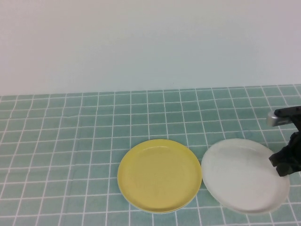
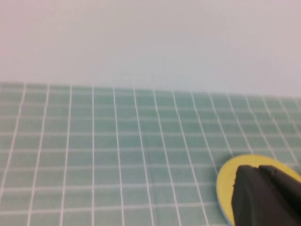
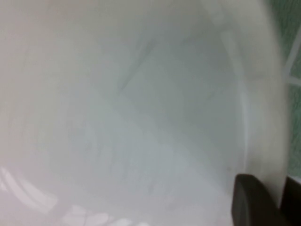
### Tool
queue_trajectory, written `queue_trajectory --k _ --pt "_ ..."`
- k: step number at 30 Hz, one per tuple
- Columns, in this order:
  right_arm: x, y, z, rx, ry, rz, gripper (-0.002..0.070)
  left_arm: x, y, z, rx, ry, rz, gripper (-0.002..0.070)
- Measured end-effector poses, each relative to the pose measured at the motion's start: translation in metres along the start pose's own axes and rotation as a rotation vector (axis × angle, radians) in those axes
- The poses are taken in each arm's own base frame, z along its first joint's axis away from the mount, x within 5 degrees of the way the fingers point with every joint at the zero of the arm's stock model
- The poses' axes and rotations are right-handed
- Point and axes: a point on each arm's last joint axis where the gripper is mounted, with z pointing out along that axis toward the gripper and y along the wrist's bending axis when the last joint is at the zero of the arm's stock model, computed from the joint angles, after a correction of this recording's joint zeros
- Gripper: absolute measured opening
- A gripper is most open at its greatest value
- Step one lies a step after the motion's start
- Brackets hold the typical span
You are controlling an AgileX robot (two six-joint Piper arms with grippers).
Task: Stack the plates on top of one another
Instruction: Pick up the white plate
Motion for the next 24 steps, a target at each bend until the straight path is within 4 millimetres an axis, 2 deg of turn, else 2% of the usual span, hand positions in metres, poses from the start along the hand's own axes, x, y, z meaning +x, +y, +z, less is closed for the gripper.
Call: queue_trajectory --k 3,9,12,17,21,24 --pt "-0.001 0.000 0.000 0.000 -0.009 0.003 0.0032 0.002 0.006 -0.017 0.001 -0.064 -0.007 -0.0001" --pt "-0.003 0.001 -0.002 0.006 -0.003 -0.020 0.0020 0.011 0.016 -0.049 0.019 -0.183 -0.038 -0.0001" --pt "-0.009 -0.001 -0.009 0.018 0.005 -0.051 0.0018 0.017 0.021 -0.067 0.027 -0.251 -0.056 -0.0001" --pt "-0.027 -0.003 -0.034 0.039 0.041 -0.113 0.0013 0.031 0.027 -0.096 -0.018 -0.361 -0.096 -0.0001" --pt "-0.043 -0.004 -0.060 0.055 0.059 -0.149 0.0012 0.046 0.025 -0.117 -0.121 -0.434 -0.127 -0.0001" --pt "-0.054 -0.003 -0.080 0.062 0.057 -0.155 0.0012 0.048 0.020 -0.121 -0.205 -0.451 -0.133 -0.0001"
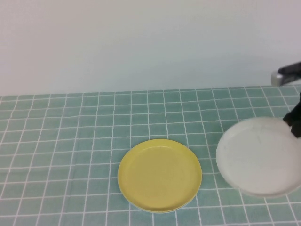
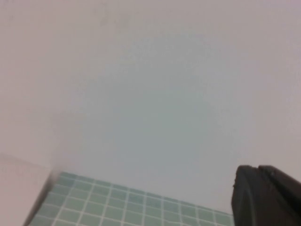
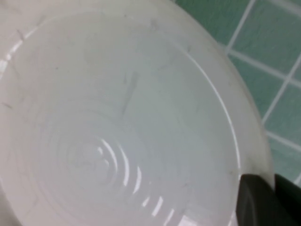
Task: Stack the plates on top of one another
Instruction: Pick up the white plate, then place the white plate on the yellow plate
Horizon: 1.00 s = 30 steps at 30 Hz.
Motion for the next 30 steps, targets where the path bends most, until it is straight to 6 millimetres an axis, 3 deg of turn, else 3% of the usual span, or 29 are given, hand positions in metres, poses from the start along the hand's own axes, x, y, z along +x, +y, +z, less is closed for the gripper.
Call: queue_trajectory --k 5,9,12,15,19,22,30 --pt "-0.016 0.001 -0.036 -0.012 -0.056 0.025 0.0011 0.002 -0.008 -0.005 -0.114 -0.016 0.011 -0.0001" --pt "-0.032 0.016 -0.058 -0.123 -0.158 0.041 0.0011 0.003 -0.013 -0.007 -0.181 -0.027 0.017 -0.0001" --pt "-0.045 0.041 -0.063 -0.184 -0.220 0.005 0.0011 0.003 -0.015 -0.008 -0.203 -0.030 0.019 -0.0001" --pt "-0.057 0.080 -0.060 -0.227 -0.245 -0.070 0.0011 0.003 -0.015 -0.008 -0.204 -0.030 0.019 -0.0001" --pt "-0.070 0.126 -0.041 -0.261 -0.235 -0.163 0.0011 0.003 -0.015 -0.008 -0.204 -0.030 0.019 -0.0001" --pt "-0.080 0.146 -0.017 -0.258 -0.226 -0.201 0.0011 0.003 -0.015 -0.008 -0.204 -0.030 0.019 -0.0001" --pt "-0.091 0.150 0.045 -0.242 -0.135 -0.183 0.0011 0.003 -0.015 -0.008 -0.204 -0.029 0.021 -0.0001"
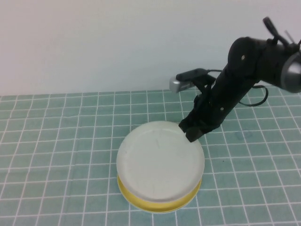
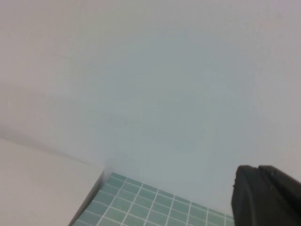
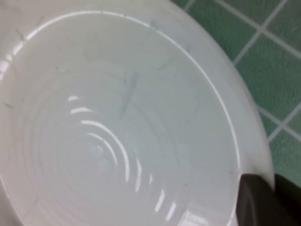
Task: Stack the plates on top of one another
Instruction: Place the white plate on the yellow plate
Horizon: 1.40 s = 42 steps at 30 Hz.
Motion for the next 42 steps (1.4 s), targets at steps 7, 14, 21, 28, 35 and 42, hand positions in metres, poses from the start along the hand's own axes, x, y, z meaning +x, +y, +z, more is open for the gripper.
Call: queue_trajectory --k 7,14,21,28,35,42 --pt "0.005 -0.009 0.024 0.007 0.058 0.015 0.0011 0.006 -0.008 0.011 0.074 -0.025 -0.027 -0.0001" --pt "0.004 -0.007 0.026 0.008 0.060 -0.007 0.0016 0.020 -0.022 0.043 0.207 -0.226 0.013 -0.0001" --pt "0.003 0.002 0.036 0.015 0.068 -0.046 0.0056 0.058 -0.033 0.068 0.348 -0.185 -0.161 -0.0001" --pt "0.004 0.003 0.042 0.042 0.087 -0.064 0.0210 0.098 -0.033 0.086 0.330 -0.091 -0.140 -0.0001" --pt "0.005 0.001 0.035 0.081 0.097 -0.043 0.0244 0.155 -0.029 0.101 0.302 0.050 -0.114 -0.0001" --pt "0.003 0.016 -0.011 0.088 0.053 -0.068 0.0042 0.194 -0.026 0.107 0.313 0.065 -0.111 -0.0001"
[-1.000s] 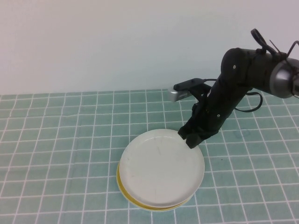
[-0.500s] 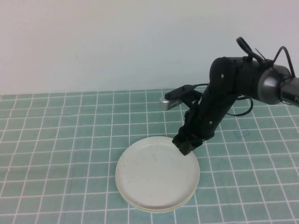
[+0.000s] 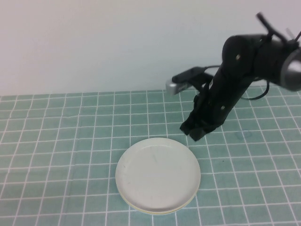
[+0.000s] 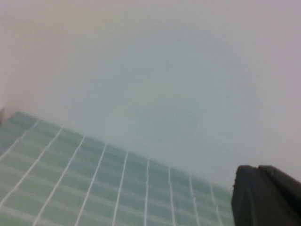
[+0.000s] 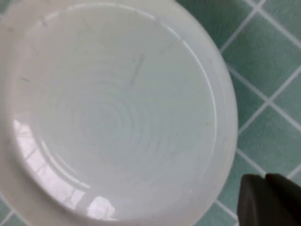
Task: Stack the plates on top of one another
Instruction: Place the white plate on the yellow plate
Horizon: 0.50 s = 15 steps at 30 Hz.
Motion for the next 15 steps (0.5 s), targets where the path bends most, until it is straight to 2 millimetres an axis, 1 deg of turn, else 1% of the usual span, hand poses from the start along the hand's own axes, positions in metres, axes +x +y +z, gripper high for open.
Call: queue_trajectory --k 2,4,7,10,13,15 --pt "0.000 0.005 -0.020 0.006 -0.033 -0.006 0.0019 -0.002 -0.001 0.000 0.004 -0.010 0.002 -0.0001" --pt "0.001 0.009 -0.041 0.012 -0.066 -0.016 0.0009 0.001 0.000 0.000 -0.007 0.017 0.004 -0.0001" --pt "0.005 0.020 -0.077 0.011 -0.140 -0.021 0.0004 0.001 0.001 0.000 -0.009 0.023 0.004 -0.0001" --pt "0.011 0.034 -0.118 -0.019 -0.231 -0.007 0.0000 0.003 0.001 0.000 -0.016 0.040 0.004 -0.0001" --pt "0.021 0.052 -0.157 -0.075 -0.326 -0.003 0.0000 0.010 0.004 -0.001 -0.044 0.112 0.004 -0.0001" --pt "0.027 0.061 -0.176 -0.114 -0.374 -0.003 -0.0001 0.017 0.007 -0.002 -0.079 0.198 0.004 -0.0001"
